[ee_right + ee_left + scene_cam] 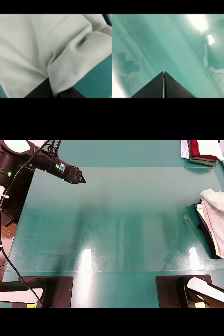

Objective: Fold the shirts.

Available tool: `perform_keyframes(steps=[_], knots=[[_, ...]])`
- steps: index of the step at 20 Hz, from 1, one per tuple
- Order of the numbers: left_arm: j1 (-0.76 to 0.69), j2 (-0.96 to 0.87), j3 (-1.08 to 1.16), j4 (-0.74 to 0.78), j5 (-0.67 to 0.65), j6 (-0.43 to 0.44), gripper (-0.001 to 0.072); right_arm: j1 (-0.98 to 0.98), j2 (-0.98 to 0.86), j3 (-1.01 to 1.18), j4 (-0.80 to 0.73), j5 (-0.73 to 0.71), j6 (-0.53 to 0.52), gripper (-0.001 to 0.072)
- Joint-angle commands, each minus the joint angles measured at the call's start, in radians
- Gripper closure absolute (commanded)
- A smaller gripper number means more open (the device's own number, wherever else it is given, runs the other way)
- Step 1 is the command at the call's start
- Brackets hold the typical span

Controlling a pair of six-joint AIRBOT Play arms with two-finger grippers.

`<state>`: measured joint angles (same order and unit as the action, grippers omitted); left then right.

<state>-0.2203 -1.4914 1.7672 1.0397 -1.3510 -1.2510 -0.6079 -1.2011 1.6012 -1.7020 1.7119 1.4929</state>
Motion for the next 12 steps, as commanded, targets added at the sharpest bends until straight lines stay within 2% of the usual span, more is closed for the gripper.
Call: perform_keyframes(steps=[1,3,4,5,6,7,9,10,11,12], knots=[[0.000,0.000,0.000,0.000,0.001,0.002,0.0682,-0.096,0.064,-0.169,-0.051,0.006,0.026,0.0692],[0.000,0.000,0.000,0.000,0.002,0.002,0.0682,-0.160,0.090,-0.248,-0.052,-0.004,0.026,0.0688],[0.000,0.000,0.000,-0.001,0.002,0.002,0.0682,-0.190,0.100,-0.283,-0.052,-0.014,0.026,0.0656],[0.000,0.000,0.000,0.000,0.001,0.002,0.0682,-0.221,0.107,-0.315,-0.051,-0.032,0.026,0.0410],[0.000,0.000,0.000,0.000,0.001,0.002,0.0681,-0.251,0.109,-0.337,-0.051,-0.042,0.026,0.0123],[0.000,0.000,0.000,-0.001,0.001,0.002,0.0682,-0.276,0.108,-0.342,-0.040,-0.041,0.027,0.0039],[0.000,0.000,0.000,-0.001,0.000,0.002,0.0682,-0.312,0.109,-0.315,0.035,-0.053,0.062,0.0044],[0.000,0.000,0.000,-0.001,-0.001,0.002,0.0681,-0.316,0.109,-0.290,0.094,-0.062,0.068,0.0091],[0.000,0.000,0.000,-0.001,0.000,0.002,0.0681,-0.313,0.109,-0.257,0.183,-0.068,0.068,0.0173],[0.000,0.000,0.000,0.000,0.004,0.002,0.0681,-0.300,0.109,-0.227,0.277,-0.071,0.068,0.0192]])
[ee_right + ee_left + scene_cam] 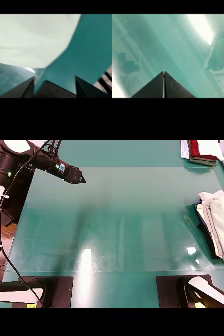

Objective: Fold the shirts.

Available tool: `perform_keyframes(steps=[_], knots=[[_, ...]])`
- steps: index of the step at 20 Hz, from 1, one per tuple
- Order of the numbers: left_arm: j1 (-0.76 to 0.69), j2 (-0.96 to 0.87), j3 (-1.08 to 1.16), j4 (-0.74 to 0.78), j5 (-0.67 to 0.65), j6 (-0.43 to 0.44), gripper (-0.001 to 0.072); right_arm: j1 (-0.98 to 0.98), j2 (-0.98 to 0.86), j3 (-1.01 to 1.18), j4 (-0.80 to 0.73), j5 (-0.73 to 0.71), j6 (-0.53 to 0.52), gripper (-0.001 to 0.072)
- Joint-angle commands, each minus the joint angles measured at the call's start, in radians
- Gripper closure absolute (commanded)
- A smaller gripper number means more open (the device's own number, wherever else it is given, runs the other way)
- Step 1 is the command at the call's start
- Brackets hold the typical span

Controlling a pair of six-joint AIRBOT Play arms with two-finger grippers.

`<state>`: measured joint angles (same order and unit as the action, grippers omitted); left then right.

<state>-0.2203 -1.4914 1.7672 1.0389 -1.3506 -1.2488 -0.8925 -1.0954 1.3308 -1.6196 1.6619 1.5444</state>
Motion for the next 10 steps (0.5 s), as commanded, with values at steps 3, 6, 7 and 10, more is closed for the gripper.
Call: perform_keyframes(steps=[3,6,7,10], knots=[[0.000,0.000,0.000,0.000,0.021,-0.001,0.0681,0.083,0.006,0.127,0.424,-0.021,0.015,0.0213],[0.000,0.000,0.000,-0.003,-0.001,-0.004,0.0681,0.230,0.006,0.201,0.441,-0.043,0.014,0.0325],[0.000,0.000,0.000,-0.003,0.009,-0.004,0.0681,0.270,0.006,0.223,0.441,-0.049,0.013,0.0430],[0.000,0.000,0.000,-0.003,0.039,-0.003,0.0681,0.387,0.006,0.281,0.441,-0.078,-0.005,0.0690]])
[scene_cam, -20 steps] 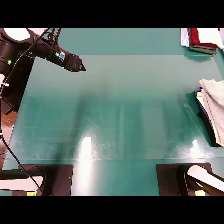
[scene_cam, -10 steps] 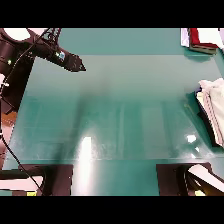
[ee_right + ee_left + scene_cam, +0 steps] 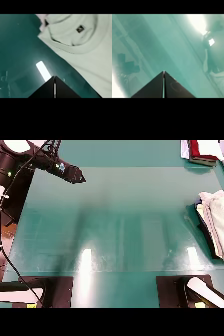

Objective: Fold the shirts.

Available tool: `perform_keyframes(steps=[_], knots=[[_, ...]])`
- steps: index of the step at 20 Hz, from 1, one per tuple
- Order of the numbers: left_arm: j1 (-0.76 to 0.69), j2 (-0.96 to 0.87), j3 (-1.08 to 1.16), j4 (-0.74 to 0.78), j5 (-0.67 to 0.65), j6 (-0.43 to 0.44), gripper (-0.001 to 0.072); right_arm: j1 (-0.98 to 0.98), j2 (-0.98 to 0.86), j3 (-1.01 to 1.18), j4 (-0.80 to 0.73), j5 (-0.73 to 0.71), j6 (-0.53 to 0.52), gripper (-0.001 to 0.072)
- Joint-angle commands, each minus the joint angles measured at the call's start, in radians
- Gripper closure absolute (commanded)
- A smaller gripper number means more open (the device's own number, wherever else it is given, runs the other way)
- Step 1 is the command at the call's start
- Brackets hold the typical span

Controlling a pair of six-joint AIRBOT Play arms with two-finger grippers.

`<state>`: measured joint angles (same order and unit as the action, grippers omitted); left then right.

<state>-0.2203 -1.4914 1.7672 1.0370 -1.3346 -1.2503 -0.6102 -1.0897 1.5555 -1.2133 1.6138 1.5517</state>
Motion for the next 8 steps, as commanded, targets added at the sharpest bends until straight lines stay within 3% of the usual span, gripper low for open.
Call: perform_keyframes(steps=[1,8], knots=[[0.000,0.000,0.000,-0.001,0.026,-0.002,0.0681,0.136,0.000,0.069,0.034,-0.035,-0.013,0.0690],[0.000,0.000,0.000,-0.001,0.026,-0.002,0.0681,0.266,-0.001,0.083,0.034,-0.051,-0.035,0.0690]])
